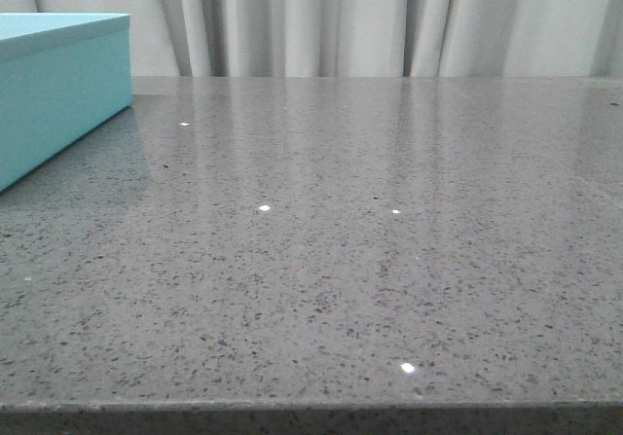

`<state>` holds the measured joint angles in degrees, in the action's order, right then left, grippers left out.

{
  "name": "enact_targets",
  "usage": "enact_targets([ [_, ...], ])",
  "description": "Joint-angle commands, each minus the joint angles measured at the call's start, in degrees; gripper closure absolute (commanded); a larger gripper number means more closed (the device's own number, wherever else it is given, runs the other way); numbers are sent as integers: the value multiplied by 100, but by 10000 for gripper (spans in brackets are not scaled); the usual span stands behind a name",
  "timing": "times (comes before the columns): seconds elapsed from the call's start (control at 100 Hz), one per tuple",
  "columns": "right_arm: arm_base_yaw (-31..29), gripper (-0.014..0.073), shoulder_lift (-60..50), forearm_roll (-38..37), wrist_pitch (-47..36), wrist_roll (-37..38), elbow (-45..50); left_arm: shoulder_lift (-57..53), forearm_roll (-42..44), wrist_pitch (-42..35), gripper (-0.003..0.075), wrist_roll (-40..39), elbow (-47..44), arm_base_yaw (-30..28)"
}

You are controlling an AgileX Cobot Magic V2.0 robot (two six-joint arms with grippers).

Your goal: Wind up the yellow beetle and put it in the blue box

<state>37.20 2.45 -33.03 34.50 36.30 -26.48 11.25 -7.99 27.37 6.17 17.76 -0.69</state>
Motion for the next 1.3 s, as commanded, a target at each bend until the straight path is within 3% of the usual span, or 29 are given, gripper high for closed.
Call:
enact_targets([
  [0.0, 13, 652, 79, -241, -360, -56, -126, -82, -138, -726, 741, -5, -135, 51],
  [0.38, 13, 652, 79, -241, -360, -56, -126, -1064, -172, -3014, 741, -5, -2024, 51],
  [0.5, 13, 652, 79, -241, -360, -56, -126, -1339, -172, -2551, 741, -5, -2002, 69],
  [0.92, 13, 652, 79, -241, -360, -56, -121, -1329, -172, -2553, 741, -5, -2002, 443],
  [1.29, 13, 652, 79, -241, -360, -56, -121, -1329, -172, -2547, 741, -5, -2002, 440],
])
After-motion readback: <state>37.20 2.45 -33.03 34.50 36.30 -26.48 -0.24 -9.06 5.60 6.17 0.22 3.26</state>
